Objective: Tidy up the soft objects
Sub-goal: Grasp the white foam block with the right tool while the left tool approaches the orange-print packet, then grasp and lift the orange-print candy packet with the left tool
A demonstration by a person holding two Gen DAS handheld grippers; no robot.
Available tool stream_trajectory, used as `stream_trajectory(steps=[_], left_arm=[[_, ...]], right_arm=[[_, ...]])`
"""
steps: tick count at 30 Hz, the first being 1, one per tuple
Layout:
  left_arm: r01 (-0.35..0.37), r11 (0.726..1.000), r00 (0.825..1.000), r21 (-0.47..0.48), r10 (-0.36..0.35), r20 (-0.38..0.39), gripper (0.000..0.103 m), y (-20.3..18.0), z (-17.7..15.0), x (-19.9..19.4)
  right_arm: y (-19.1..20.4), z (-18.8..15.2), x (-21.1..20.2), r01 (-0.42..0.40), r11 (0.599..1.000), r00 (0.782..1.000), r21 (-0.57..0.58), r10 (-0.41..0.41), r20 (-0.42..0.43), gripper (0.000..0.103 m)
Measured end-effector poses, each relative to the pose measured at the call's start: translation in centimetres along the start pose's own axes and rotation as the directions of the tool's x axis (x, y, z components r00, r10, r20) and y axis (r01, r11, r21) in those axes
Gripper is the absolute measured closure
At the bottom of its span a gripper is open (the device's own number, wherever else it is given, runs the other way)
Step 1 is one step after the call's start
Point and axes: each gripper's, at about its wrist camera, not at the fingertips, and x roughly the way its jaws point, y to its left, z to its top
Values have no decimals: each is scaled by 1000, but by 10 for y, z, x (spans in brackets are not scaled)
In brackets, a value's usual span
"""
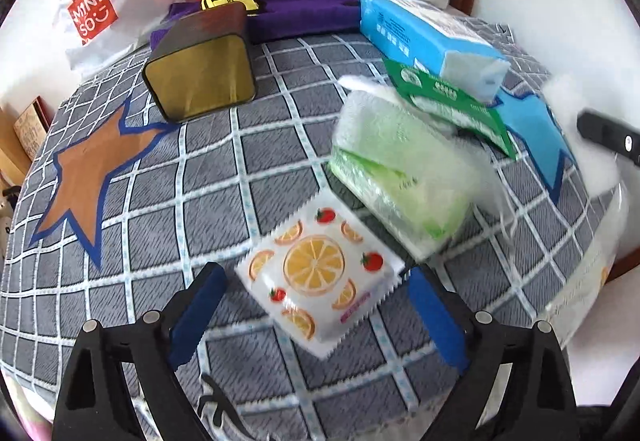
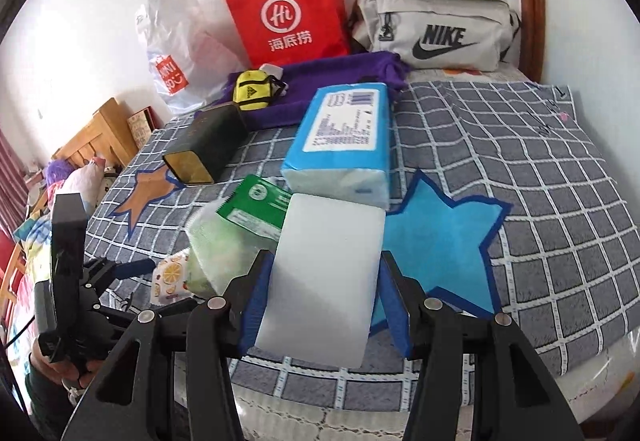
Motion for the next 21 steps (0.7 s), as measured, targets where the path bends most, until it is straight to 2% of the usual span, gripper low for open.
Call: stream_trajectory(steps=[6, 10, 16, 18, 21], left_arm=[[-36, 999, 999, -29, 37, 35, 14, 8, 6, 4], [-46, 997, 998, -54, 49, 48, 34, 14, 0, -3], [-22, 998, 999, -60, 25, 49, 34, 22, -8, -8], [-2, 997, 999, -74, 5, 45, 29, 26, -9, -10], [2, 996, 999, -91, 2, 41, 28, 33, -13, -13]], right_arm=[[-15, -5, 7, 14, 999, 1000, 38, -14, -18, 51], [-18, -7, 8, 16, 999, 1000, 46, -15, -24, 51], [-15, -9, 11, 5, 999, 999, 35, -4, -33, 51], [-14, -9, 12, -5, 999, 999, 35, 6, -37, 51], [-11, -9, 13, -6, 1000, 999, 28, 7, -38, 51]])
